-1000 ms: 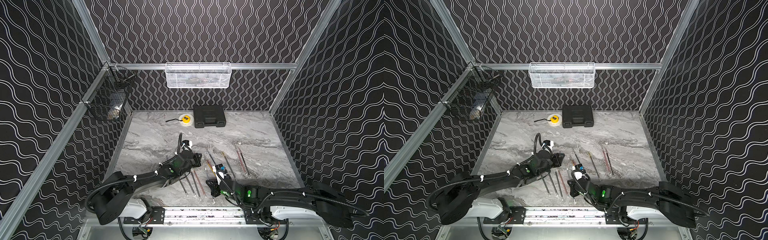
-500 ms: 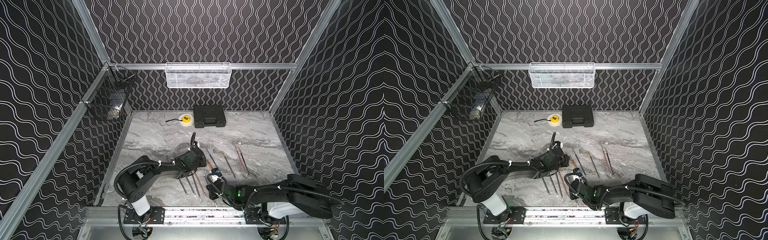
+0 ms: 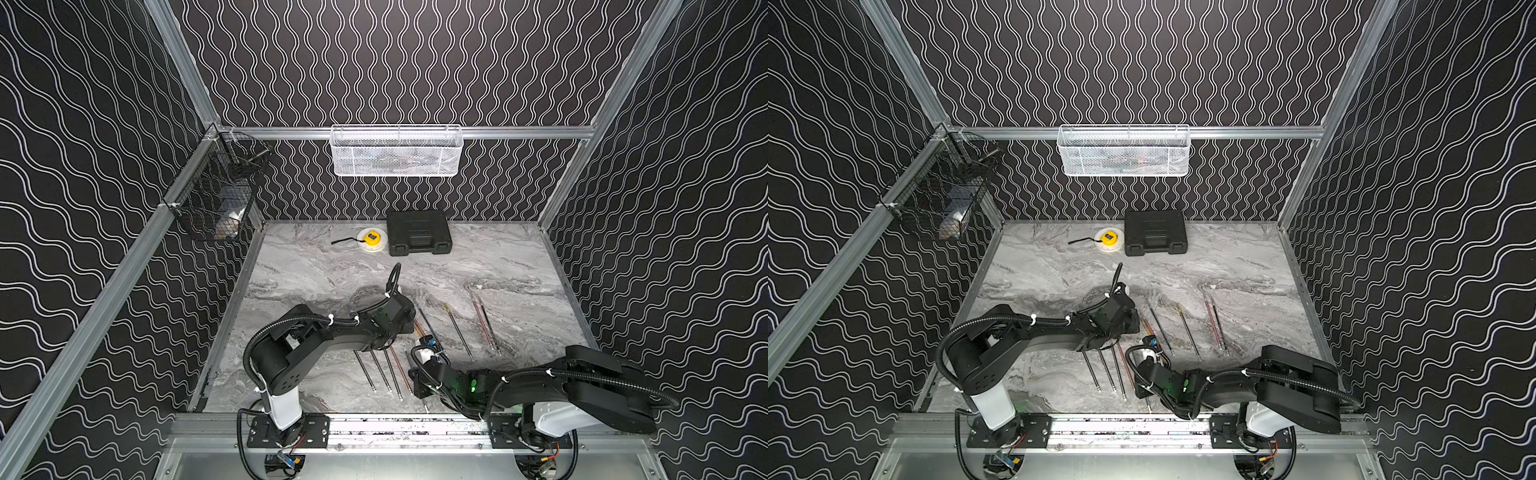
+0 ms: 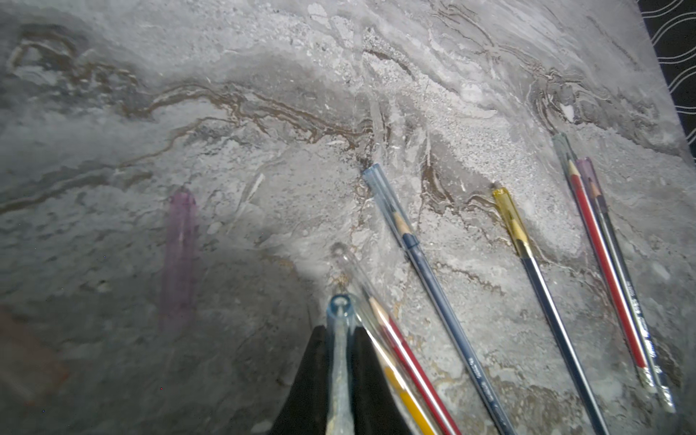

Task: Remove the protective cover of the pencils
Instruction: Place the pencil at the center of the board, then place the protective sleeve at the center of the board.

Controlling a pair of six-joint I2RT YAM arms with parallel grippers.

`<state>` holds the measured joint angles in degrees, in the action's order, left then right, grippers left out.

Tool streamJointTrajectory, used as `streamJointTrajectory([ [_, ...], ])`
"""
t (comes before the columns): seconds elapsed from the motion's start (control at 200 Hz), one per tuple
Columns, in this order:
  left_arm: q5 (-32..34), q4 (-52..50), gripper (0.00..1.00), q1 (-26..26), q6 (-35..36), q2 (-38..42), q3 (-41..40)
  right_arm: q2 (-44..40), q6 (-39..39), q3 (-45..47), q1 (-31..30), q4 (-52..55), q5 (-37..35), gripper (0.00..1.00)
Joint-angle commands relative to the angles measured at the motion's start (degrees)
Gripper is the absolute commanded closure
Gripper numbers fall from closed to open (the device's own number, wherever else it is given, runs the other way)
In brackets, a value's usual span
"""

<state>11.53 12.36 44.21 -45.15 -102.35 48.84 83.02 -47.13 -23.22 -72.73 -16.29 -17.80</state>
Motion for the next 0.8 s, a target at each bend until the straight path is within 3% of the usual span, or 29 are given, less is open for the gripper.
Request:
streamJointTrajectory([
  [0.0, 2.17, -1.81, 0.96, -0.11, 0.98, -0.89, 1.0, 1.01, -1.21, -0.41, 0.03, 2.85, -0.64, 0.92],
  [0.465, 2.86, -6.34, 0.95, -1.84, 2.3, -3.24, 5.5, 0.65, -2.3, -0.2, 2.31, 5.22, -0.51, 0.75],
  [0.796, 3.59, -8.54, 0.86, -2.24, 2.54, -5.04, 7.54, 0.69, -2.06, -0.68, 3.28, 5.46, 0.14, 0.74],
])
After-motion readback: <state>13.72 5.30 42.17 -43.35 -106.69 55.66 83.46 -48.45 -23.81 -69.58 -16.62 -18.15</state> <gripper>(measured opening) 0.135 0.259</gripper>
